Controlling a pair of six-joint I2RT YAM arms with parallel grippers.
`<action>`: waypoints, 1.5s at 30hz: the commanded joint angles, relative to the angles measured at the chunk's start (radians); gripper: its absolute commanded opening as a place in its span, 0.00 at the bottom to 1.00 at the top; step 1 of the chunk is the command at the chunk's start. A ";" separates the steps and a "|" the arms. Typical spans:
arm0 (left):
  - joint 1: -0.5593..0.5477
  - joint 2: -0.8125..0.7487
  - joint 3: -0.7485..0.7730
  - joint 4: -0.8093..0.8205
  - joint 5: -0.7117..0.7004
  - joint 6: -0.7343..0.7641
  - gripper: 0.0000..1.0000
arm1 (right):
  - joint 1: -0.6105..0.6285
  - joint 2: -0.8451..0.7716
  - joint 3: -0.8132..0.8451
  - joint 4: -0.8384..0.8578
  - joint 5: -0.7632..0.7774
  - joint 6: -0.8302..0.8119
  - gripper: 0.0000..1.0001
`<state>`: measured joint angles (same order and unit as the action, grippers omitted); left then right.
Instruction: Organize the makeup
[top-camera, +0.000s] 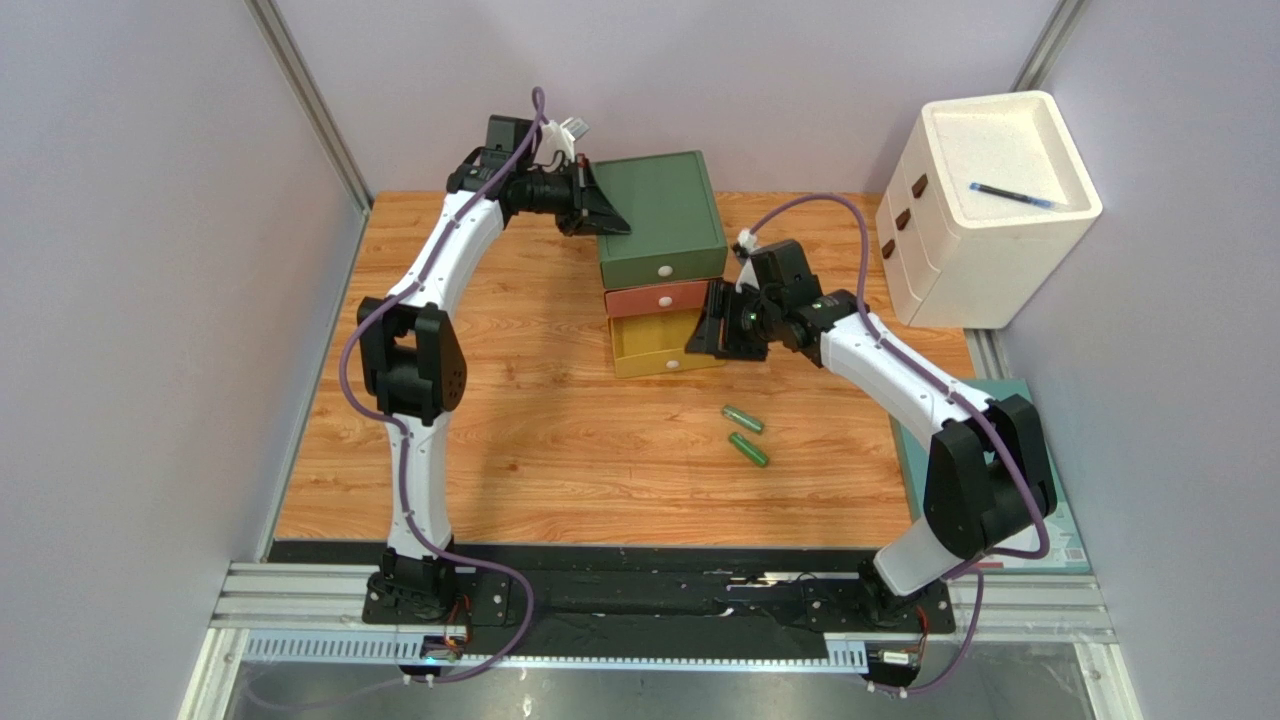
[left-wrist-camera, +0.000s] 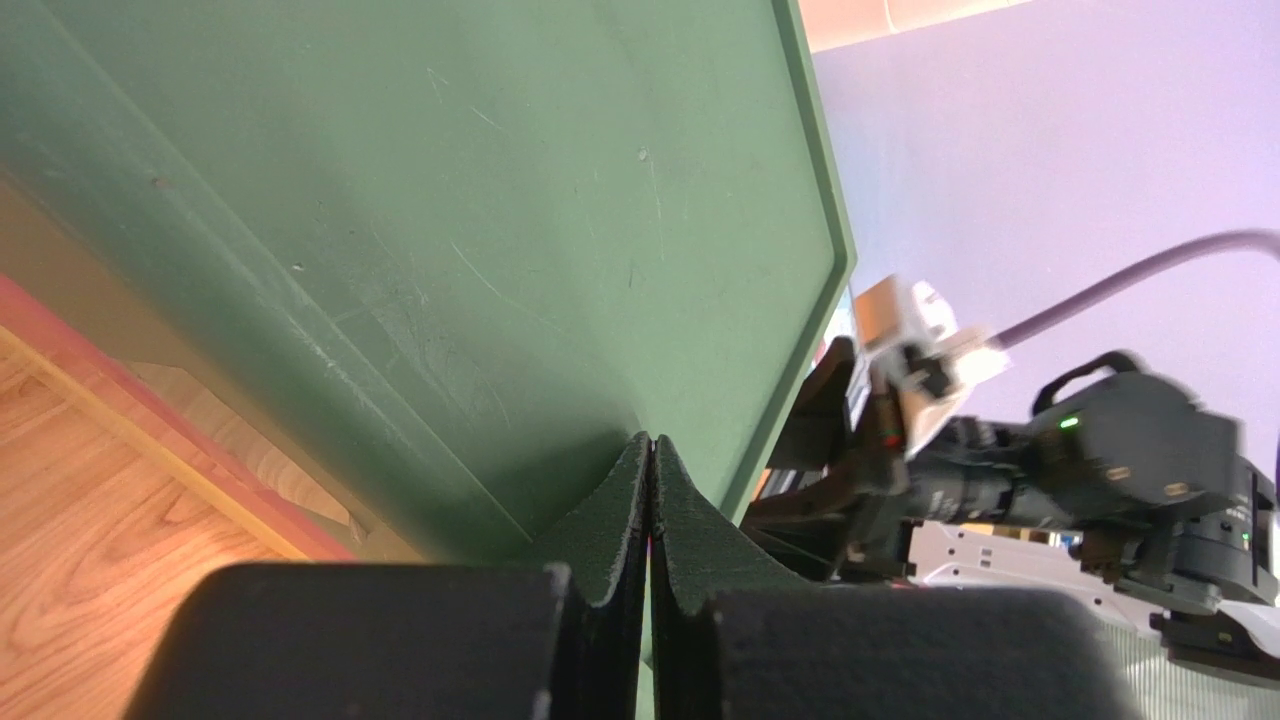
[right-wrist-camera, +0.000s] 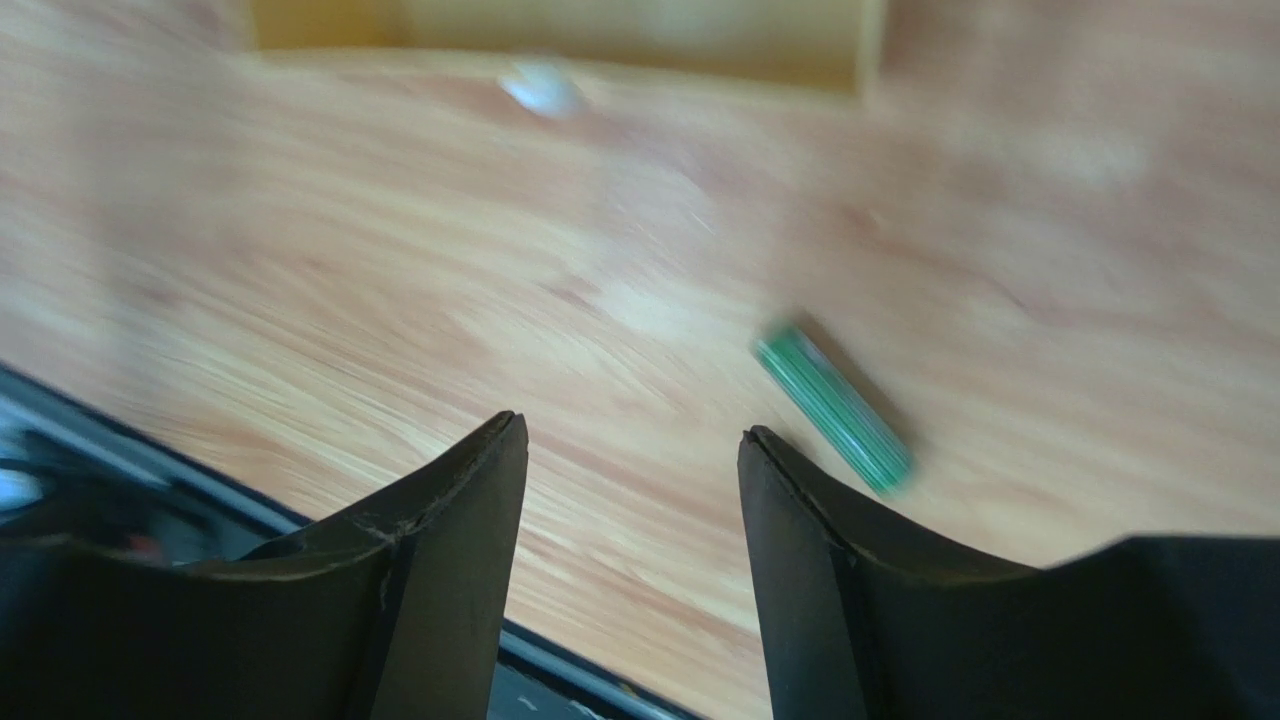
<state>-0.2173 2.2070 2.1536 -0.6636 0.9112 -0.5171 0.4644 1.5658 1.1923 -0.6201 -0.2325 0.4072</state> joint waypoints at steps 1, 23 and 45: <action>0.018 0.051 -0.058 -0.151 -0.161 0.078 0.00 | 0.055 0.010 0.033 -0.322 0.229 -0.234 0.58; 0.018 0.046 -0.086 -0.146 -0.153 0.077 0.00 | 0.100 0.217 -0.023 -0.126 0.391 -0.237 0.58; 0.018 0.022 -0.115 -0.131 -0.153 0.075 0.00 | 0.083 0.022 -0.008 -0.142 0.349 -0.225 0.00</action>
<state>-0.2131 2.1849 2.1109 -0.6422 0.9169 -0.5175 0.5518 1.7241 1.1378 -0.7509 0.1143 0.1795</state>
